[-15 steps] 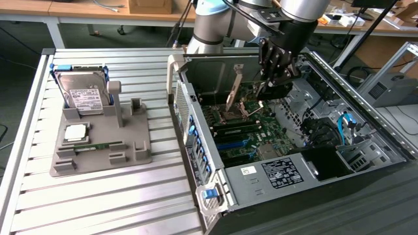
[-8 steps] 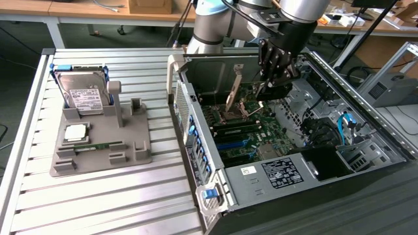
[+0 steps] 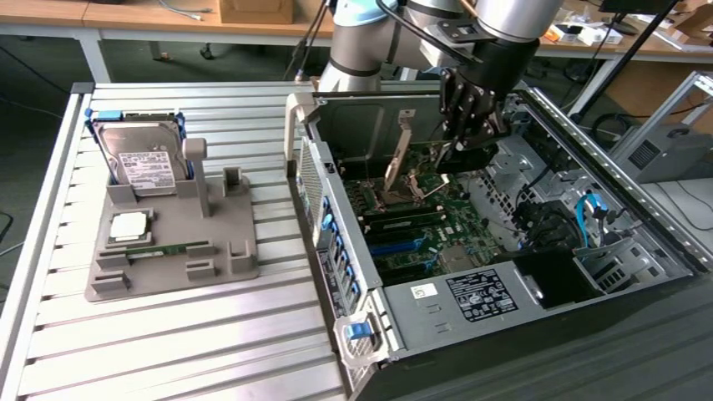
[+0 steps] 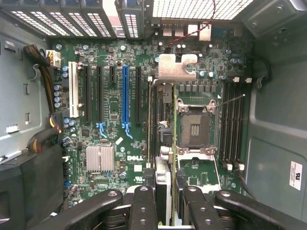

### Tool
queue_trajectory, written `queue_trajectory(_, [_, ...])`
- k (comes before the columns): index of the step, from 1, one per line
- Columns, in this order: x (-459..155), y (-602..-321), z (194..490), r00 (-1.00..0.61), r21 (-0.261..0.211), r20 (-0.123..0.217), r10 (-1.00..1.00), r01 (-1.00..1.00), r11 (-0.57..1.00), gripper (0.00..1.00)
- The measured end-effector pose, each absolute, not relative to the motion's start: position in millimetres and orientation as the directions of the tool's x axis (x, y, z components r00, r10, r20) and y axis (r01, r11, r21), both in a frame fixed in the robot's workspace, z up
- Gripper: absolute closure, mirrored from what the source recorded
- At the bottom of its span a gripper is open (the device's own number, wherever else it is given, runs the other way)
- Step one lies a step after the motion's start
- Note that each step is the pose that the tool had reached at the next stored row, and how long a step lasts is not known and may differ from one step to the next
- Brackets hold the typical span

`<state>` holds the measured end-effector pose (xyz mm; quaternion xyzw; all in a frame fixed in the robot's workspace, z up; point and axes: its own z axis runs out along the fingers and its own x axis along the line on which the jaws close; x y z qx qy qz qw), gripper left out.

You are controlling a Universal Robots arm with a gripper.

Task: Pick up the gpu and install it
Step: 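Insert the gpu into the slot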

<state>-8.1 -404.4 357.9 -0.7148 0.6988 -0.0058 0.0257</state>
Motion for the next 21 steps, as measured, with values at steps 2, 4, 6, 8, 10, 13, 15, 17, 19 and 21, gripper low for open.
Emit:
queue_trajectory(2, [-8.5, -404.5, 357.3, 0.023, -0.045, -0.028, -0.999, -0.999, -0.022, 0.73])
queue_trajectory(4, [-8.9, -404.6, 356.4, 0.023, -0.045, -0.028, -0.999, -0.999, -0.022, 0.73])
queue_trajectory(6, [-9.0, -404.7, 355.5, 0.023, -0.045, -0.028, -0.999, -0.999, -0.022, 0.73])
queue_trajectory(8, [-9.1, -404.7, 354.6, 0.023, -0.045, -0.028, -0.999, -0.999, -0.022, 0.73])
queue_trajectory(10, [-9.2, -404.8, 353.6, 0.023, -0.045, -0.028, -0.999, -0.999, -0.022, 0.73])
queue_trajectory(13, [-9.2, -404.8, 352.4, 0.023, -0.045, -0.028, -0.999, -0.999, -0.022, 0.73])
queue_trajectory(15, [-9.2, -404.9, 351.6, 0.023, -0.045, -0.028, -0.999, -0.999, -0.022, 0.73])
queue_trajectory(17, [-9.3, -405.0, 350.7, 0.023, -0.045, -0.028, -0.999, -0.999, -0.022, 0.73])
queue_trajectory(19, [-9.4, -405.1, 349.8, 0.023, -0.045, -0.028, -0.999, -0.999, -0.022, 0.73])
queue_trajectory(21, [-9.6, -405.3, 348.7, 0.023, -0.045, -0.028, -0.999, -0.999, -0.022, 0.73])
